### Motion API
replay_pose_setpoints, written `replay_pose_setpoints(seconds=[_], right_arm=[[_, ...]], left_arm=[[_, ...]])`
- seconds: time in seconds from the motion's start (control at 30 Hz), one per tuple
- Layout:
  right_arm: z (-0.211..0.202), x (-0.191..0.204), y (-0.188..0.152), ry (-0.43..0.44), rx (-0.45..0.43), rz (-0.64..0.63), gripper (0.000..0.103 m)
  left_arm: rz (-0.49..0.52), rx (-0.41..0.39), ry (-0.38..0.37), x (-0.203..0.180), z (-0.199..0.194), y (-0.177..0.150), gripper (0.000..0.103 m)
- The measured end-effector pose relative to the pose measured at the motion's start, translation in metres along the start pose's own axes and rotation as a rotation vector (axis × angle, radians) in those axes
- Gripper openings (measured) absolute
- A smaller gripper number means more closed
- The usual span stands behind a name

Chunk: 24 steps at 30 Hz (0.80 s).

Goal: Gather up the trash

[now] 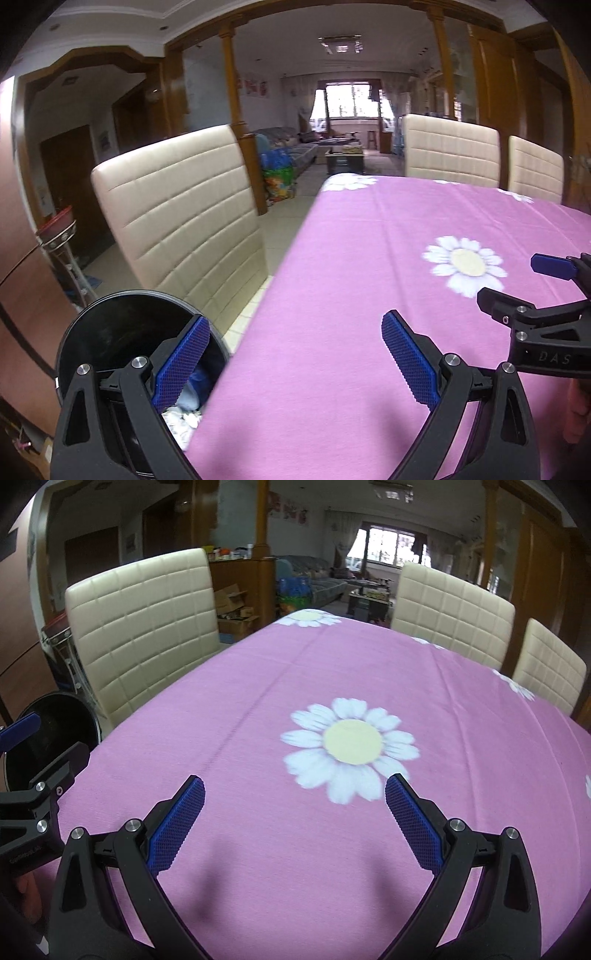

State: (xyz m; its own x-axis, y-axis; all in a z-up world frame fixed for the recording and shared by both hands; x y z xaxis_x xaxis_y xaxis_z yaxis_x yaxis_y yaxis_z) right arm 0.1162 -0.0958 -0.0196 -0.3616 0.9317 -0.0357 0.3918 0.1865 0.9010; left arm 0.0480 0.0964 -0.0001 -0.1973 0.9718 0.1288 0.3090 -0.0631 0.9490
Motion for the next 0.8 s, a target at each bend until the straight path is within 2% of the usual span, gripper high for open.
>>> replay_pose_setpoints(seconds=[0.43, 0.63, 0.8], right_arm=[[-0.045, -0.067, -0.003, -0.208, -0.097, 0.095, 0.098], [-0.058, -0.078, -0.006, -0.282, -0.175, 0.125, 0.099], [-0.067, -0.078, -0.007, -0.348, -0.252, 0.102, 0.099]], left_arm=[[0.003, -0.031, -0.140, -0.072, 0.000, 0.015, 0.092], [-0.023, -0.041, -0.146, -0.088, 0.004, 0.017, 0.092], [-0.036, -0.037, -0.146, -0.089, 0.007, 0.015, 0.092]])
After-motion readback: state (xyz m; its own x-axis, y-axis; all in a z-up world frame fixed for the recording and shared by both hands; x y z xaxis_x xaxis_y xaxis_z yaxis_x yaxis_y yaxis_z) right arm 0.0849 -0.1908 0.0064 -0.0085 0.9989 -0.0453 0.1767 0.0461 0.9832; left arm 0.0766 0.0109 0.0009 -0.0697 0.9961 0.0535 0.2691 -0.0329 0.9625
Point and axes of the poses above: each gripper's, at about its wrist camera, not at the fingertips, and z roughly the way its jaws point, x to its left, y to its top, the point moved 2 cm from there along z, roughly the way its jaws point, and after that the axes turned 15 degrees about -x, right-handed, at the moved point
